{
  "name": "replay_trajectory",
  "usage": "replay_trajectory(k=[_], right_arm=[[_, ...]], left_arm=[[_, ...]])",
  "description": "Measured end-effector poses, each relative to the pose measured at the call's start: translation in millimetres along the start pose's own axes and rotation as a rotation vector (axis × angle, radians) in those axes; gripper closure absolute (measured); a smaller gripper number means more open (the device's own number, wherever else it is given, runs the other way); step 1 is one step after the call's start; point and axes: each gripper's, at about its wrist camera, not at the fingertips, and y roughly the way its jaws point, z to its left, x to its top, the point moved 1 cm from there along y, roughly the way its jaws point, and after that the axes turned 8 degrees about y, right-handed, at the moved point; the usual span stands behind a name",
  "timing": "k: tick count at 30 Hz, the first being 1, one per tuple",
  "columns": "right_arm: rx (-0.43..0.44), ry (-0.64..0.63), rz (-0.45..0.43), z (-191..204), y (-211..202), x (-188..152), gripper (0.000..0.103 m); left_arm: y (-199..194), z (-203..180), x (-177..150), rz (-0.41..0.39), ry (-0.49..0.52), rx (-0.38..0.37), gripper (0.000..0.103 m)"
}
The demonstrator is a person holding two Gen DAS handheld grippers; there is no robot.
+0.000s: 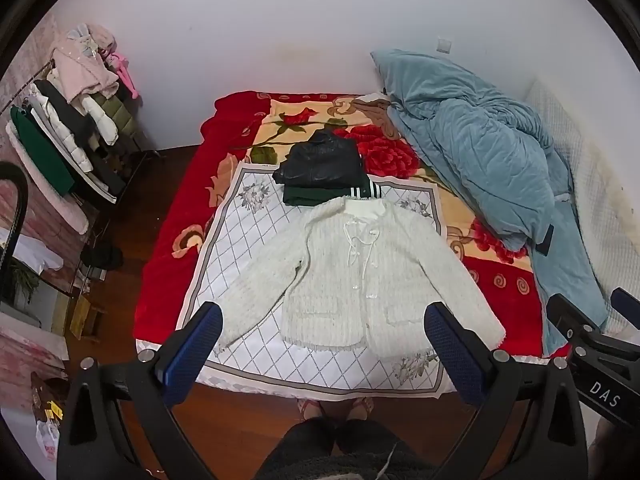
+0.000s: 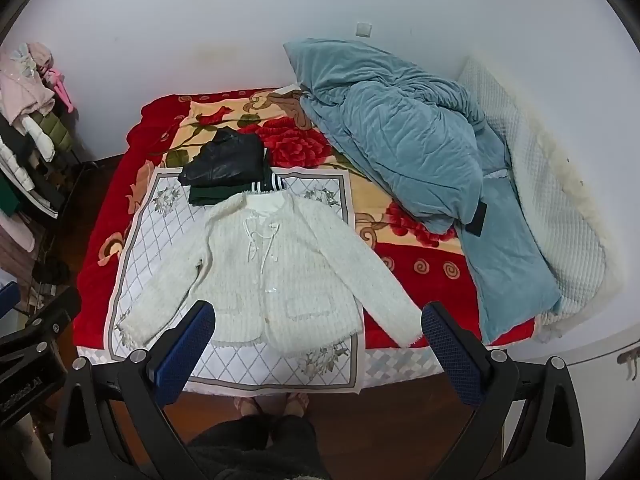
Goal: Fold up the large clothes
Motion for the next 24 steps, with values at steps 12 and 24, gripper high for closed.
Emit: replay_trajectory(k=[12,24], right_arm=[[-0.001,-0.005,-0.007,3.5,-7.1,4.4,0.000],[-0.005,-0.007,-0.010,8.5,-10.3,6.0,0.000]], left_arm=[[-5.7,-0.1,11.4,-0.004,-0.003,0.000,0.000],[-8.4,4.5,14.5,-0.014,-0.008,0.002,0.000]])
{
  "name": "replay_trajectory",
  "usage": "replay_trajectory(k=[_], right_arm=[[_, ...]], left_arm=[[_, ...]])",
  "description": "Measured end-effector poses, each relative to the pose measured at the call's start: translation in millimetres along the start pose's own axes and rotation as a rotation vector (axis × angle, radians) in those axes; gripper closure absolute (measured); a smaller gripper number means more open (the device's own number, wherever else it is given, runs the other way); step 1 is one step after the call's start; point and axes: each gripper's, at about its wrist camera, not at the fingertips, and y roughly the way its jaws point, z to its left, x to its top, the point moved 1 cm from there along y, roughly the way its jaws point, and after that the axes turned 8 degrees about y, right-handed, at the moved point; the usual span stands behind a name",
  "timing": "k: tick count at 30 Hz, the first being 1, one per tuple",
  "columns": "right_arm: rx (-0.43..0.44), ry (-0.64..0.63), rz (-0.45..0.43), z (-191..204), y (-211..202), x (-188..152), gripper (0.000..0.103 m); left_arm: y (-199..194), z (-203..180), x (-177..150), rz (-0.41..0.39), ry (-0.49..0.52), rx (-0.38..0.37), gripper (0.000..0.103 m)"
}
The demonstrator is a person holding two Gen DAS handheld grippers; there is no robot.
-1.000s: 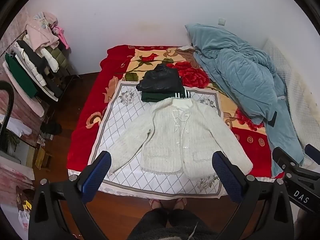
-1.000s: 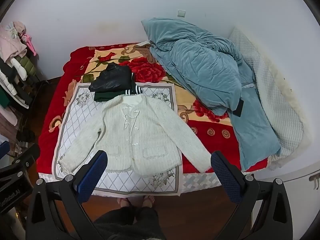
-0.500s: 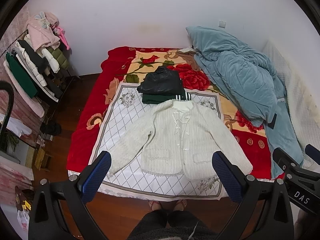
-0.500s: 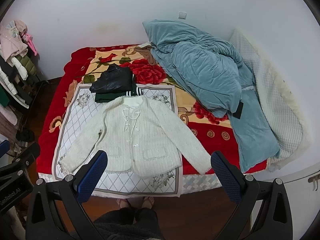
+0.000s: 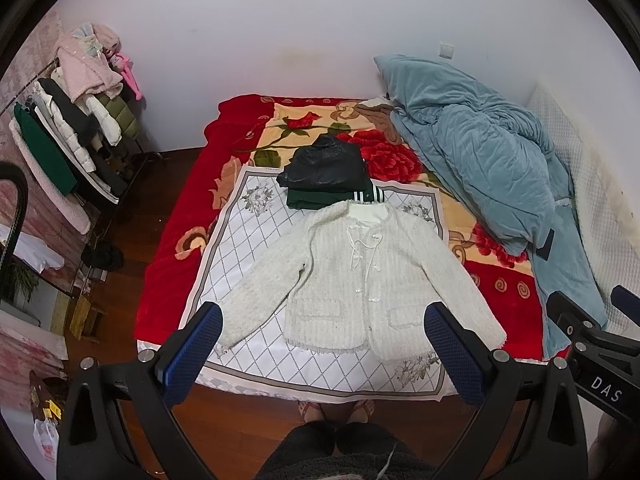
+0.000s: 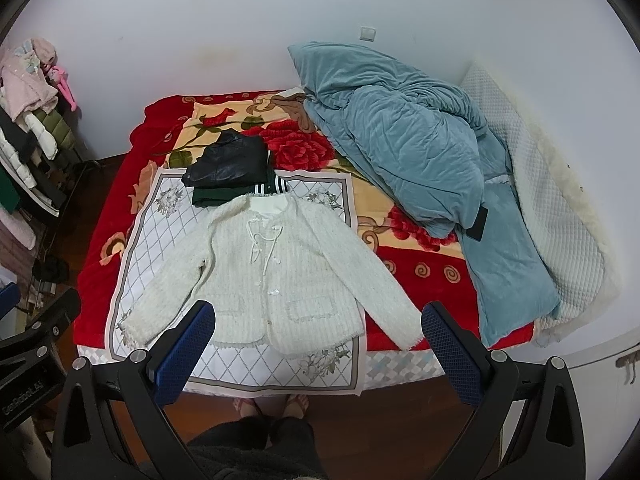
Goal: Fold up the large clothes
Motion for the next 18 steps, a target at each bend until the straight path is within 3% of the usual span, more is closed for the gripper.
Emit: replay_trajectory(k=[18], right_arm=[[0.002,-0.003,-0.006,4.5,-3.9,-0.1,0.000]], left_arm=[[-7.5,2.5,-3.0,-0.015,-0.003,-0.003,0.000]])
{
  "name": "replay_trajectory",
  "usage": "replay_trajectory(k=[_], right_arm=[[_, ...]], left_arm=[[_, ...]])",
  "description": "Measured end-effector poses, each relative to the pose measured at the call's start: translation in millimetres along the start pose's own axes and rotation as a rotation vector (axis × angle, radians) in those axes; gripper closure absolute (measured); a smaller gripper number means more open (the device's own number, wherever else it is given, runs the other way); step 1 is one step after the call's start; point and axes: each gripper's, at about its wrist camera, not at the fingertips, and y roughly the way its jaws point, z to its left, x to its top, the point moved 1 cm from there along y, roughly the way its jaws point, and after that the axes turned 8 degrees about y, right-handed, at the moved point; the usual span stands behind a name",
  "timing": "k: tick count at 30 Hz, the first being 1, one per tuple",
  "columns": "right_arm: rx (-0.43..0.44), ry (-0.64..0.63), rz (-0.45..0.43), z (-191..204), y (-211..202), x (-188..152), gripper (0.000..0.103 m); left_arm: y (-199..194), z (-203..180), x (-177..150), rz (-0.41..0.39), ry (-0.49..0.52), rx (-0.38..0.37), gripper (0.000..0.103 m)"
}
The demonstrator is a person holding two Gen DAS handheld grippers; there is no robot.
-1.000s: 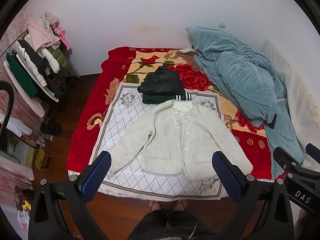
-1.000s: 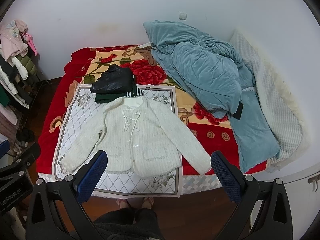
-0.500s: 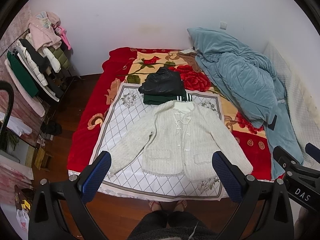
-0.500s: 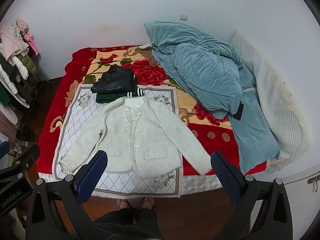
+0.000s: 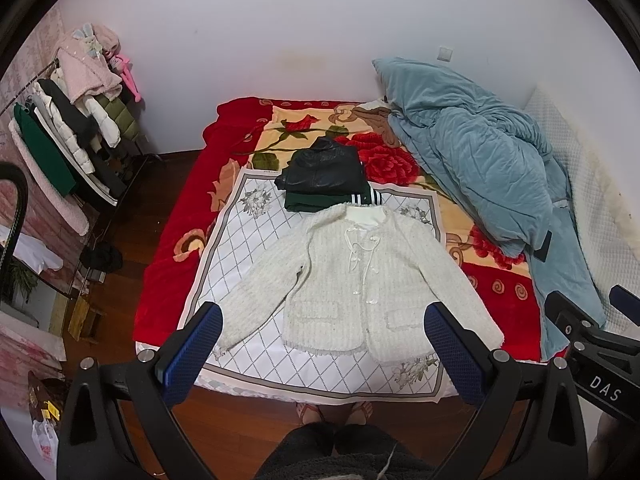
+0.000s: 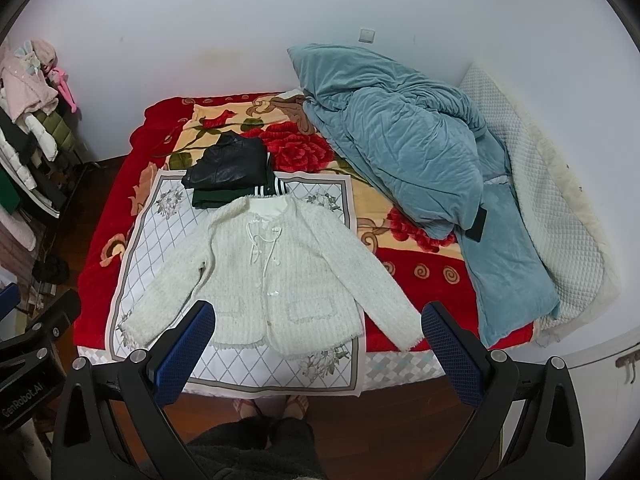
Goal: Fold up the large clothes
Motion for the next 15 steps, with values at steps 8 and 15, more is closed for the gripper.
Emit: replay_trajectory(k=[8,15], right_arm=[[-0.001,0.000,-0.001,0.0,0.1,-0.4,0.000],[-0.002,0.000,-0.004,0.4,-0.7,-0.1,0.000]], left_arm=[[-0.1,0.2,-0.3,-0.002,0.001,0.001,0.000],[-3.0,-2.1,1.3,-0.008,0.000,0.000,0.000]])
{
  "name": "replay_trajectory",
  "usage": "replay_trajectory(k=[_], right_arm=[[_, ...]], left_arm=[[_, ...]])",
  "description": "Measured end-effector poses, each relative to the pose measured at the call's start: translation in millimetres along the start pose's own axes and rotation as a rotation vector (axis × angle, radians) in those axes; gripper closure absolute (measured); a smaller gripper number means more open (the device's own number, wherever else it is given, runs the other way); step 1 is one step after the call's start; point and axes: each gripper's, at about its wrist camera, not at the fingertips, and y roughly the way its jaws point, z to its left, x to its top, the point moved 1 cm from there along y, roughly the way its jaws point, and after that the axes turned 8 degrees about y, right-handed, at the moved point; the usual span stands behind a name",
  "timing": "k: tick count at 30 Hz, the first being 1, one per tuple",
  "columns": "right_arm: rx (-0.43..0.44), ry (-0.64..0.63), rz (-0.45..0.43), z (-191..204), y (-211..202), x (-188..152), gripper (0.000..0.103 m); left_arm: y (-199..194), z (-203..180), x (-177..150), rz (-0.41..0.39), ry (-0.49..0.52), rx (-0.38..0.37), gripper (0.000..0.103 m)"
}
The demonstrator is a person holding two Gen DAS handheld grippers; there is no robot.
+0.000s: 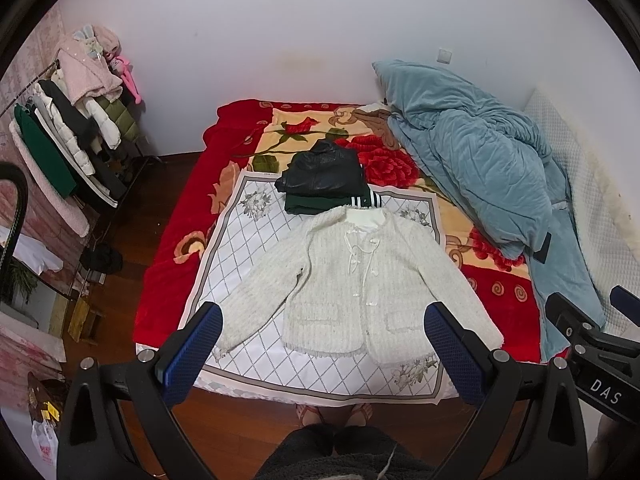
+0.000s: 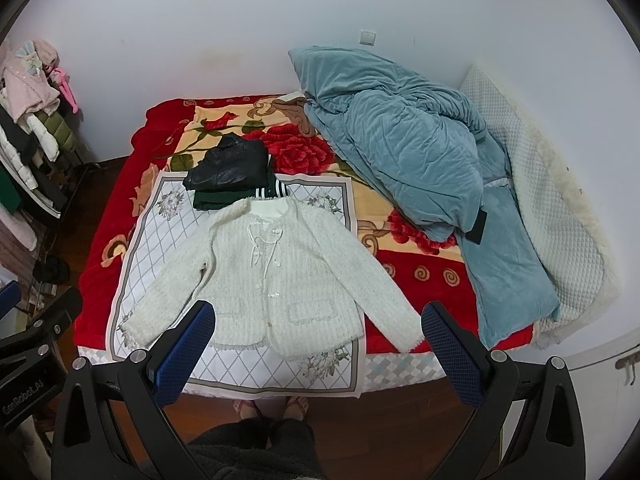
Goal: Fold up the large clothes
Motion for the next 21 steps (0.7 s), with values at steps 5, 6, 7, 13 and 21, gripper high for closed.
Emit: replay_trajectory(k=[5,6,7,13,21], right_arm=[[-0.001,-0.001,-0.002,0.6,-0.3,0.7,0.000],[-0.001,-0.002,-0.003,1.6,-0.9,2.0,0.000],[-0.002,-0.003,-0.004,2.8,-1.7,4.3,0.000],[-0.001,-0.003,-0.004,6.7,-3.3,7.9,0.000],[0.001,-0.003,0.008,17.3,-2.2,18.6,0.000]], left_arm=[[-2.6,1.4,4.8,-0.005,-0.001,-0.004,0.000],[-2.5,1.9,5.8,-0.005,-0.002,-0.005,0.000],[-2.7,2.5,7.0,-0.006,-0.003,-0.005,0.000],[0.0,7.4,6.0,-0.013,-0.003,-0.008,0.000],[2.5,5.8,3.4,-0.013,-0.002,-0.009,0.000]])
